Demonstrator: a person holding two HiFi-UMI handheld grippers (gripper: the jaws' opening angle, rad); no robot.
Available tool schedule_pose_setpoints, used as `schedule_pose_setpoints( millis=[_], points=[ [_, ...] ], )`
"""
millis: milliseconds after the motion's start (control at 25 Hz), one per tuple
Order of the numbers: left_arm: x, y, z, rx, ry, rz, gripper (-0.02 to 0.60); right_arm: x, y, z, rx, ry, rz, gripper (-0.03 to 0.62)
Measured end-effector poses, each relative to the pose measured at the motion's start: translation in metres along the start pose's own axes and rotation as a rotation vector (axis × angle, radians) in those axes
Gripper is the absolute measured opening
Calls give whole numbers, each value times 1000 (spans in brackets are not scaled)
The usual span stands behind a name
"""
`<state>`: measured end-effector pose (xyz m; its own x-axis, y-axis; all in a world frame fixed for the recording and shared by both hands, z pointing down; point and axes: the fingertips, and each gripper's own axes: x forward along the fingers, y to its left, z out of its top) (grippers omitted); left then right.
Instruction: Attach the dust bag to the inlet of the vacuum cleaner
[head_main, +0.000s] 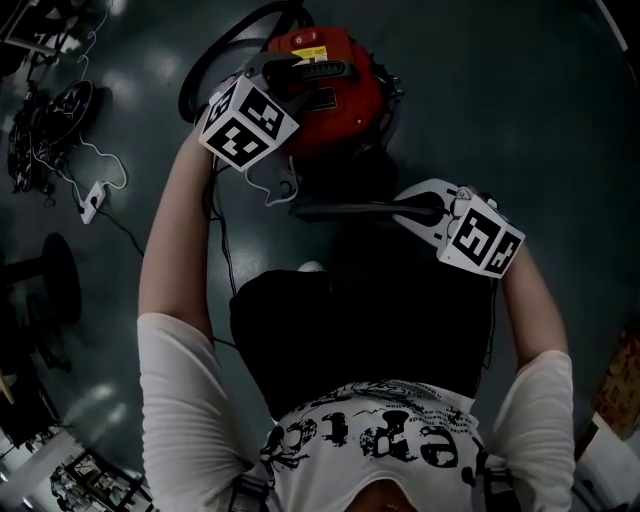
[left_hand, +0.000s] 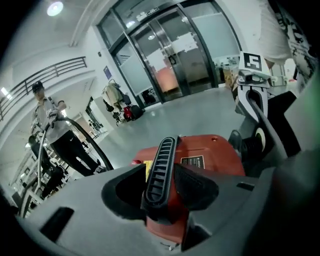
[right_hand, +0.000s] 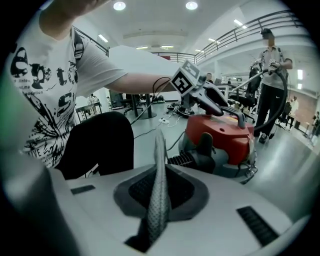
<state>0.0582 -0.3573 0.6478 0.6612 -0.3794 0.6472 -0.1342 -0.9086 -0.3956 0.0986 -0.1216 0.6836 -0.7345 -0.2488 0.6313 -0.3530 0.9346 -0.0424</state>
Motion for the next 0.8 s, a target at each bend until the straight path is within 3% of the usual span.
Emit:
schedule_pose_setpoints(
  millis=[200, 360, 480, 800],
  points=[
    [8, 1, -4, 53, 65, -54, 166, 5, -1, -1, -26, 26, 19, 25],
    [18, -1, -5, 68, 141, -92, 155, 7, 0, -4, -131, 68, -2, 25],
    [16, -1, -2, 52, 136, -107, 150, 9, -3, -4, -181, 66, -45, 25],
    [15, -1, -2, 36, 133, -114, 150, 6, -14, -9, -194, 6, -166, 26]
  ],
)
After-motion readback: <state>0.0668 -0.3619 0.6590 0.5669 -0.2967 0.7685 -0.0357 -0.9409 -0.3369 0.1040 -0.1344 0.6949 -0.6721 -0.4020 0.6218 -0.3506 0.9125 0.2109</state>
